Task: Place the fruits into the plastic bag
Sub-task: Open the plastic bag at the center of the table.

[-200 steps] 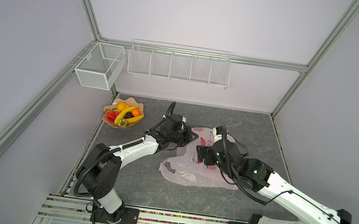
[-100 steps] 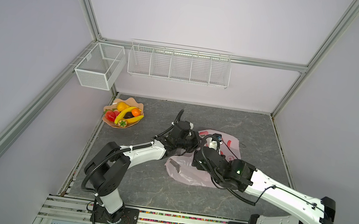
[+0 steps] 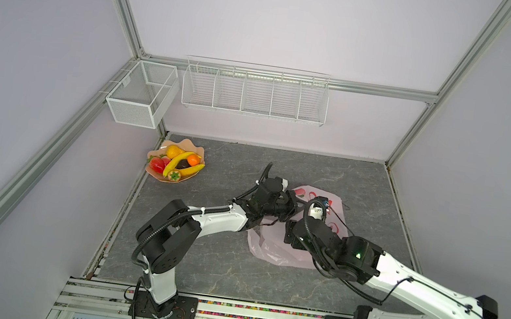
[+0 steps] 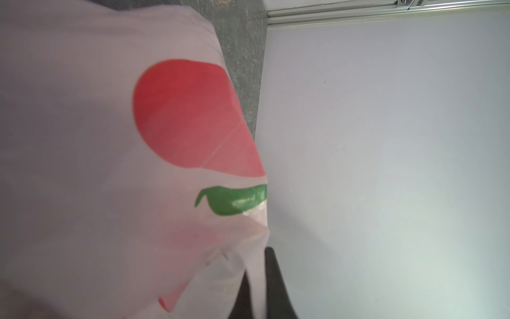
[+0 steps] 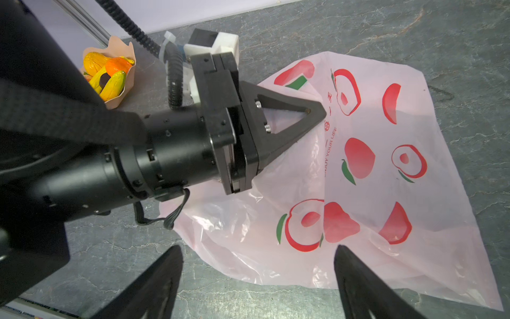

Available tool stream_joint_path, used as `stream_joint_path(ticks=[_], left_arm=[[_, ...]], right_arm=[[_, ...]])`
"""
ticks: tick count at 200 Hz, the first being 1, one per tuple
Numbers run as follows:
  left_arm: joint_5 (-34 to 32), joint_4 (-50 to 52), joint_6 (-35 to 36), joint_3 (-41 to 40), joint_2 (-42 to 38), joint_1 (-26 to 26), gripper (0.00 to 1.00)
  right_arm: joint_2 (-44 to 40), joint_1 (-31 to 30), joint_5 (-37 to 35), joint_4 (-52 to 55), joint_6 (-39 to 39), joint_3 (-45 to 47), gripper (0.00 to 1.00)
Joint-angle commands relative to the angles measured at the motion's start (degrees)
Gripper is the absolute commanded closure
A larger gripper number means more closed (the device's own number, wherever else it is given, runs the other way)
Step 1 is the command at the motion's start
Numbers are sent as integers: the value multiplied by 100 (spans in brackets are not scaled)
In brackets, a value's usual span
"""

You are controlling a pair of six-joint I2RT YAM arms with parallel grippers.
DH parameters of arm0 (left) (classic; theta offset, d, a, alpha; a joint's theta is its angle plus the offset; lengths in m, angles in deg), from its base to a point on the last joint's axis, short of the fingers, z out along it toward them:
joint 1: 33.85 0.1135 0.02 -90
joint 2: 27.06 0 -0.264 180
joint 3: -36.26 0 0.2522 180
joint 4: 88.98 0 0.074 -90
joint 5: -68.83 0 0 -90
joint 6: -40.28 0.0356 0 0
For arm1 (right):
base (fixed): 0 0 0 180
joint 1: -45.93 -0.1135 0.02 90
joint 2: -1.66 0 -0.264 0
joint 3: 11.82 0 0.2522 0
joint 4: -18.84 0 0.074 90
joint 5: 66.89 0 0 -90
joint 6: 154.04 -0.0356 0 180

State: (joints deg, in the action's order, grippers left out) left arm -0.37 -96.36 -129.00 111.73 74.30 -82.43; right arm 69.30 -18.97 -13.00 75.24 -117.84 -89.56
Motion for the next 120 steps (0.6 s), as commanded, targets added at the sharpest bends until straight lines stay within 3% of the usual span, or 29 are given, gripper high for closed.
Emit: stream_joint_path(ticks=[1,43,120], left_arm=[[-78,28,-41,-334,-283,113,100],[-164,874,481,-624,-734,356,100],[-231,1201,669,-814,-1010,366,100]], right_arm=[[264,36,199,35,-130,-26,12],[733,69,395,-331,53,-151,12],[1545,144,317,-740,477,-294,11]])
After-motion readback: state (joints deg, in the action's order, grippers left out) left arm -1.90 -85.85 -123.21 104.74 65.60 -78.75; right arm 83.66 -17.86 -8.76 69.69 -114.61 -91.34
